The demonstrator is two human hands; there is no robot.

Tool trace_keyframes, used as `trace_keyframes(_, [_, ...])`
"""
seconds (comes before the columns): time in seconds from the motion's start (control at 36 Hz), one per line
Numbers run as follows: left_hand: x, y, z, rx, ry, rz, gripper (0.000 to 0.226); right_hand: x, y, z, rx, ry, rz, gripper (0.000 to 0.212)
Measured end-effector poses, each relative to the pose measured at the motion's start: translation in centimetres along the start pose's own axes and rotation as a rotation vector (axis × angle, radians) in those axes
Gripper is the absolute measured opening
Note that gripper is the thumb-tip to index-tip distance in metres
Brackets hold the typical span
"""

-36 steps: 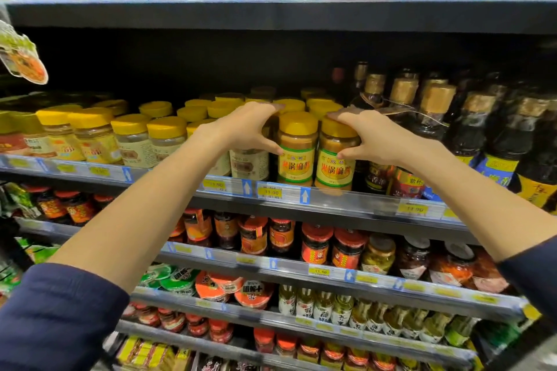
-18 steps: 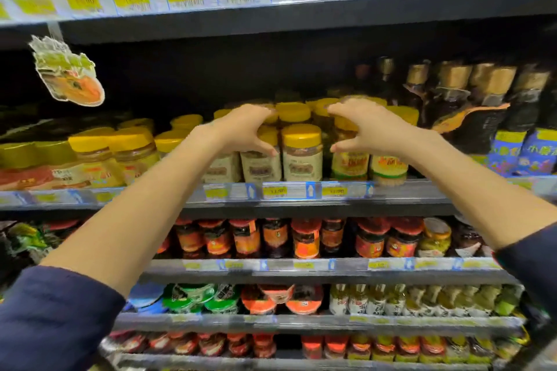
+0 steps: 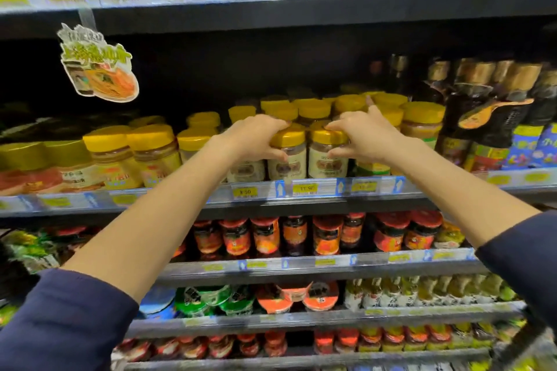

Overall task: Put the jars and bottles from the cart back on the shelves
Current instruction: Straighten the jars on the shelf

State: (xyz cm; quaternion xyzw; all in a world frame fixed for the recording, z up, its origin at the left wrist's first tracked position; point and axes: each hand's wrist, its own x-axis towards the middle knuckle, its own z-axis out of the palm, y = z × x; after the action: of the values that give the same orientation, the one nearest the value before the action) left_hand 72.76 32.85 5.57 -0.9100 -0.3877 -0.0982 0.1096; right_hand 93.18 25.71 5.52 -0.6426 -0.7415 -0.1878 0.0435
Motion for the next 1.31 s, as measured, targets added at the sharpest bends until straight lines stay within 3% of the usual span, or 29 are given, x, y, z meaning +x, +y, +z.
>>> trace_keyframes(0.11, [-0.3,0.1,0.2,0.016,0.036,0.013,0.066,0.4,0.1,0.3,-0.004,0.028,-0.014,0.052])
trace_keyframes(0.64, [0.3,0.4,0.8,-0.022,0.027,-0.074,0.056,1.2,0.4,0.6,0.049,0.011,-0.003,0.056])
trace_keyframes(0.89, [-0.1,0.0,0.4,-0.014,-0.018,-0.084,0.079,1.1,0.8,0.2,0.084,0.022,-0.073,0.060])
trace_keyframes(1.08, [-2.3,-1.1,-1.3,0.023,0.024,-0.122,0.069,1.1,-0.3,-0.8,0.116,0.037,-0.149,0.063])
trace_keyframes(1.31, [-5.5,-3.8,-1.8,0.027,0.035,-0.204,0.076,2.3,-3.2,-0.7,0.137,0.078,-0.209,0.065])
